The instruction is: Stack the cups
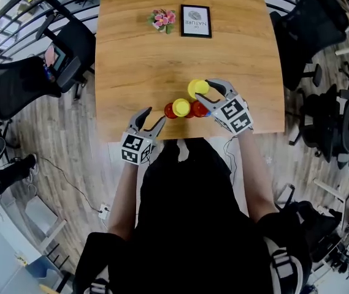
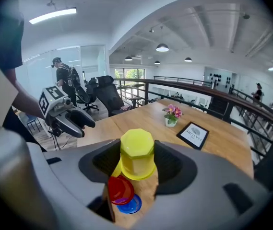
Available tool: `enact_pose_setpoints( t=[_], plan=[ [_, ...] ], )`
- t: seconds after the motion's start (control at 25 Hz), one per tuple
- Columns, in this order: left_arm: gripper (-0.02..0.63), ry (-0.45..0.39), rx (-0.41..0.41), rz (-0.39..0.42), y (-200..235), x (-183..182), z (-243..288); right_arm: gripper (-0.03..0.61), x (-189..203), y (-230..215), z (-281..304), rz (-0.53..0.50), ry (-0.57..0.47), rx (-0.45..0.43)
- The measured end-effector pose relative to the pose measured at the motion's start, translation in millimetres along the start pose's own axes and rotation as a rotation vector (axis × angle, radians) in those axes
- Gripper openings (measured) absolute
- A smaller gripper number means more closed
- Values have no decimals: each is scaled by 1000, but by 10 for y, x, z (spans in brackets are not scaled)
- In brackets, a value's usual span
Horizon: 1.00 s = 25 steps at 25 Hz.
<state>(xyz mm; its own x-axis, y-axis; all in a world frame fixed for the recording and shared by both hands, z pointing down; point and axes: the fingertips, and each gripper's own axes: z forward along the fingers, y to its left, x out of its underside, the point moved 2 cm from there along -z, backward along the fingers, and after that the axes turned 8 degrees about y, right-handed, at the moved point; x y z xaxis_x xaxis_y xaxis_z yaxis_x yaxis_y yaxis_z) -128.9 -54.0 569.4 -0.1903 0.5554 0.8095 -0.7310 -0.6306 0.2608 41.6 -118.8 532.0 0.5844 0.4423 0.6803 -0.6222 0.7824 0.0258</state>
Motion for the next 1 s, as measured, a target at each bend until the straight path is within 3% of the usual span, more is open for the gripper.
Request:
enact_pose_setpoints(
  t=[0.52, 1.0],
  plan=[
    [256, 14, 59, 47, -51, 87, -78, 233, 54, 487, -128, 14, 25, -13],
    [256, 31, 85, 68, -42, 188, -131, 256, 106, 616, -83, 32, 19, -8]
  ],
)
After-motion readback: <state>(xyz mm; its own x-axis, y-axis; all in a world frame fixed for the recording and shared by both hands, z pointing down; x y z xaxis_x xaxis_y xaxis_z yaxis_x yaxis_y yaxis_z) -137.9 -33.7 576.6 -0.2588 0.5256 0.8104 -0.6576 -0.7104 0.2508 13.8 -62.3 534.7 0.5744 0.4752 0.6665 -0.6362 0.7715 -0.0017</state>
